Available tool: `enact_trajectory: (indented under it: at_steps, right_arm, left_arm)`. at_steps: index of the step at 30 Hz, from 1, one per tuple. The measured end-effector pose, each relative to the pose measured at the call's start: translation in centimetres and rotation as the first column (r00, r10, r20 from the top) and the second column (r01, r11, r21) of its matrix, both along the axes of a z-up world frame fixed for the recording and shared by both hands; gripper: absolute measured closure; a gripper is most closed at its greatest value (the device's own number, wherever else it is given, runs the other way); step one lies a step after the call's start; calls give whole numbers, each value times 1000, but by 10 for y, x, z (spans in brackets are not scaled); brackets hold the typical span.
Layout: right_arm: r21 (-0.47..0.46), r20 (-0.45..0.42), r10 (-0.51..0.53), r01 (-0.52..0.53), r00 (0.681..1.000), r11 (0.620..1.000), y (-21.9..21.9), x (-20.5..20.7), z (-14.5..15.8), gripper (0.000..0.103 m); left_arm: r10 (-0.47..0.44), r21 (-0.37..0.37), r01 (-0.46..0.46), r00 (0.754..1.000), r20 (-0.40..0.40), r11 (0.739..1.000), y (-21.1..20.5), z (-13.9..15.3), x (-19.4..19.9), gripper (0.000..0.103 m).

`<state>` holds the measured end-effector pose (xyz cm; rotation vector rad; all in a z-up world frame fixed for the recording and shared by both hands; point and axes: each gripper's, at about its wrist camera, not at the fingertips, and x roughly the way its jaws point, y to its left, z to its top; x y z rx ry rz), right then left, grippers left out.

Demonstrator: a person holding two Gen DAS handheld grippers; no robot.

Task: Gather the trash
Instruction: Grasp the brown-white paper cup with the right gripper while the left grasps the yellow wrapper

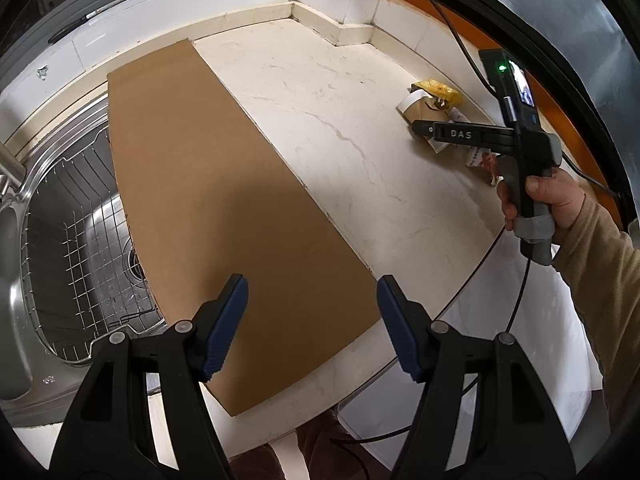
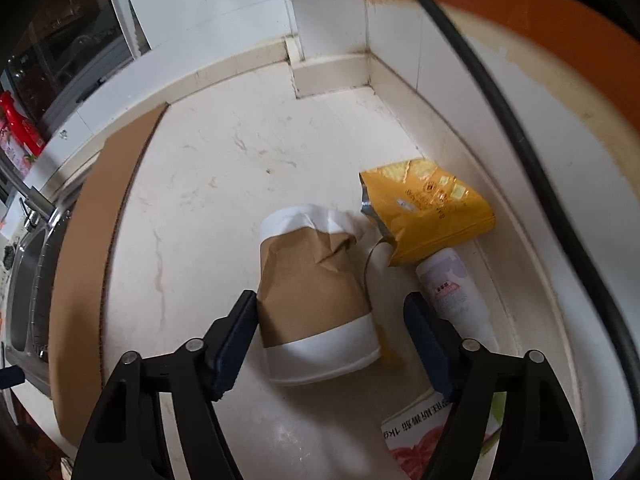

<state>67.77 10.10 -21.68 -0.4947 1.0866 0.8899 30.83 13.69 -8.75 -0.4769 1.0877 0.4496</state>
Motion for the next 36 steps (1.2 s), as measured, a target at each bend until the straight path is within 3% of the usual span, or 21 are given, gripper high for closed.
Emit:
enact_trajectory:
  at_steps: [3,8,17,23,28,34,36]
  right_arm:
    - [18,19,-1,1,1000,1000,-2,-5,0,45]
    - [53,-56,-1,4,998,999,-11,-16,2,45]
    - [105,-103,60,-49,993,993,-57,-86,25,45]
    - [97,-81,132,-124,988,988,-93,-138,33,45]
    - [54,-9,168,-168,986,984,-119,-166,29,45]
    - [86,-2,109,-108,994,990,-147,-168,32,43]
    - [105,-14,78,-77,997,991,-155,-165,34,35]
  left_arm:
    - [3,-3,-3,1000,-1,1000,0,0,-1,39]
    - [4,-9,-4,1000,11,1000,-1,5,-2,39]
    - [-78,8,78,994,70,997,-17,39,18,39]
    - [-151,-34,154,986,75,987,-28,43,57,39]
    - [-212,-59,217,973,87,974,-40,37,98,38]
    - [-243,-101,250,967,76,963,-44,13,153,35]
    - [-248,-118,254,967,63,960,-44,2,167,34]
